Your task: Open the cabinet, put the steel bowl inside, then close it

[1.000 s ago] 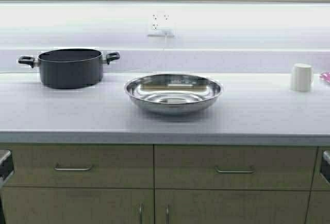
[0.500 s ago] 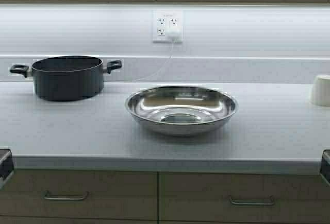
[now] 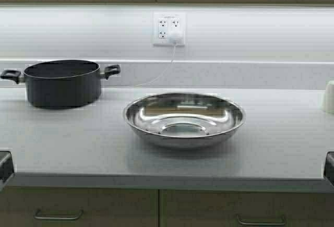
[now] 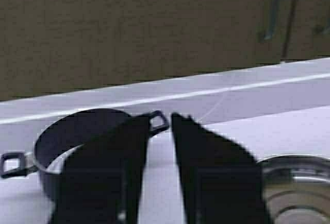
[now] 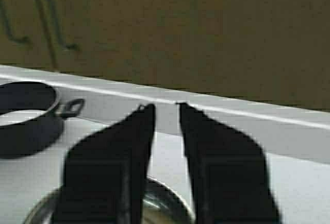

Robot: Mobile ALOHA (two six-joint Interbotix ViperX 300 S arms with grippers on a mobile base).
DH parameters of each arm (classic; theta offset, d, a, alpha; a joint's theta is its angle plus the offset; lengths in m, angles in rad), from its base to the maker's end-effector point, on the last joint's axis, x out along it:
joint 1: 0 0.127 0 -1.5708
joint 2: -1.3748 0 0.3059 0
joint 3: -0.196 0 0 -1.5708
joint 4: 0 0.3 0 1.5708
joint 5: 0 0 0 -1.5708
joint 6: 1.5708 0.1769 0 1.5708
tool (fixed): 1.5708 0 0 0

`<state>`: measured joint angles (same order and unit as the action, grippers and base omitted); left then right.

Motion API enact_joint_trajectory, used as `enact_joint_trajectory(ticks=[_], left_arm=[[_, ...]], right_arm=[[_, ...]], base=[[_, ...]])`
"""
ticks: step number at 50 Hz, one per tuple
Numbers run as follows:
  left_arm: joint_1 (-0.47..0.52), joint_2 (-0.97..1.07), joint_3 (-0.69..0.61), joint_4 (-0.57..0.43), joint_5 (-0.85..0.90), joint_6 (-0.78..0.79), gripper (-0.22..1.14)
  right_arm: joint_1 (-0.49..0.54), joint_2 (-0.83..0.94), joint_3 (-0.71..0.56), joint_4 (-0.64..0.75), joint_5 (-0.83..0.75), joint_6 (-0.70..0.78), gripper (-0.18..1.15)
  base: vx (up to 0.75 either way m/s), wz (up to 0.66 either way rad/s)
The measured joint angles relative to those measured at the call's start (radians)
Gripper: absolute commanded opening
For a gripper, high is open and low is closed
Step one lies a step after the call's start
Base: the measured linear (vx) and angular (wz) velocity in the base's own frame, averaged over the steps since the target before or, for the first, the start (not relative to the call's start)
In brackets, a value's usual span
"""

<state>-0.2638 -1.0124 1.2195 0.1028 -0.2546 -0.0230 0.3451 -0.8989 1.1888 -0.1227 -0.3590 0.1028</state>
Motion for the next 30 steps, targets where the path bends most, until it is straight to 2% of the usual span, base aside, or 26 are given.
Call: enact_joint_trajectory(ticks=[2,5,9,20,25,30], left_arm=[[-0.051,0.026,-0.012,0.002,-0.023,0.0,0.97],[-0.11,0.078,-0.034,0.002,-0.067,0.003,1.0],[-0.155,0.193,-0.078,0.002,-0.13,0.006,1.02],[-0.172,0.512,-0.219,-0.021,-0.296,0.011,1.01],[-0.179,0.615,-0.295,-0.06,-0.368,0.009,1.01],[-0.201,0.716,-0.376,-0.104,-0.414,0.021,1.02]], right_arm=[[0.048,0.029,-0.014,0.0,-0.02,0.0,1.0],[0.101,0.089,-0.043,0.002,-0.048,-0.005,1.01],[0.135,0.199,-0.1,0.005,-0.083,-0.005,1.02],[0.19,0.506,-0.302,0.071,-0.202,-0.038,1.02],[0.233,0.634,-0.416,0.156,-0.233,-0.121,1.02],[0.291,0.744,-0.522,0.301,-0.258,-0.25,1.02]], base=[[0.03,-0.01],[0.02,0.0],[0.0,0.0],[-0.02,0.0],[-0.01,0.0],[0.0,0.0]])
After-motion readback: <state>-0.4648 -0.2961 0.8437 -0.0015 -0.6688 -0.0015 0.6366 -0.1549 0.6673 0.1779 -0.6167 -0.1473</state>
